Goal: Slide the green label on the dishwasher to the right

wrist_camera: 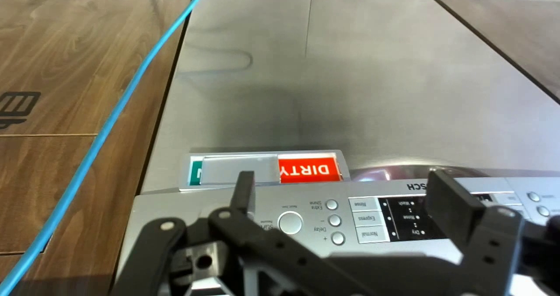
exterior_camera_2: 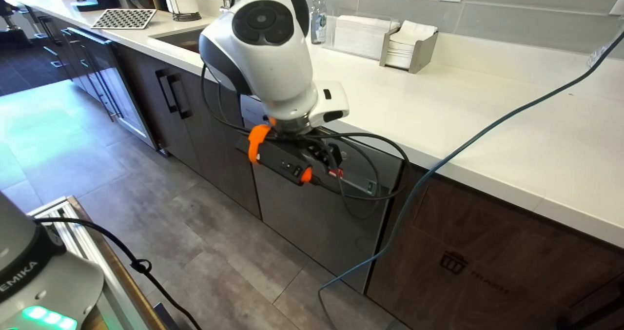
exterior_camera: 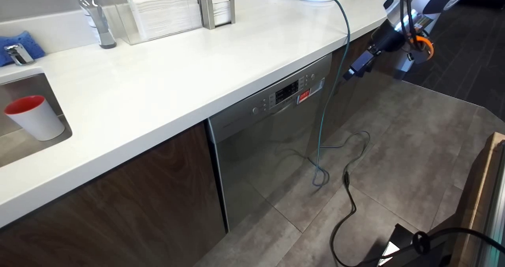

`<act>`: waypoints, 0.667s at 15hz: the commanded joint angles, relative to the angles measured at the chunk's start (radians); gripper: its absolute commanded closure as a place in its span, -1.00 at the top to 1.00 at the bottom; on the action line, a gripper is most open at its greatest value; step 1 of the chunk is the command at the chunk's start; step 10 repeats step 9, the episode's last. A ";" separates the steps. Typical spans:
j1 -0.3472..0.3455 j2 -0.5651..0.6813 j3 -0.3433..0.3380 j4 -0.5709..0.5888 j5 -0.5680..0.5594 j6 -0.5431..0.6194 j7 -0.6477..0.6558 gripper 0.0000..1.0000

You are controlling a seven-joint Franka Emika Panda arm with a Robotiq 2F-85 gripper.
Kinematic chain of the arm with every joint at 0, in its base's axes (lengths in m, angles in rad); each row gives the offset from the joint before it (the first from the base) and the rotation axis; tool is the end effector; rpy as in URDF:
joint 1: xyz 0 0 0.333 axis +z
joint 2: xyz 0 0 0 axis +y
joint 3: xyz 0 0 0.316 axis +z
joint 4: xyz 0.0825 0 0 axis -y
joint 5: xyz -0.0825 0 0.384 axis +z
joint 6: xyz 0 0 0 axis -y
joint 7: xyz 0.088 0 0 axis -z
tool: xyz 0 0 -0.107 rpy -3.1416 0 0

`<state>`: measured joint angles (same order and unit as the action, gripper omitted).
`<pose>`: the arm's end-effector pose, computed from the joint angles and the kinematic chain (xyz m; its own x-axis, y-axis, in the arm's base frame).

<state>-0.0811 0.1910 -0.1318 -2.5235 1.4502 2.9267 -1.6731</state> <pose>0.4100 -0.1550 0.2055 0.9067 0.0407 0.4197 0.0809 -0.9936 -0.0784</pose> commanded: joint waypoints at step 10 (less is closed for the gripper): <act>0.006 -0.049 0.000 -0.037 -0.010 0.003 0.002 1.00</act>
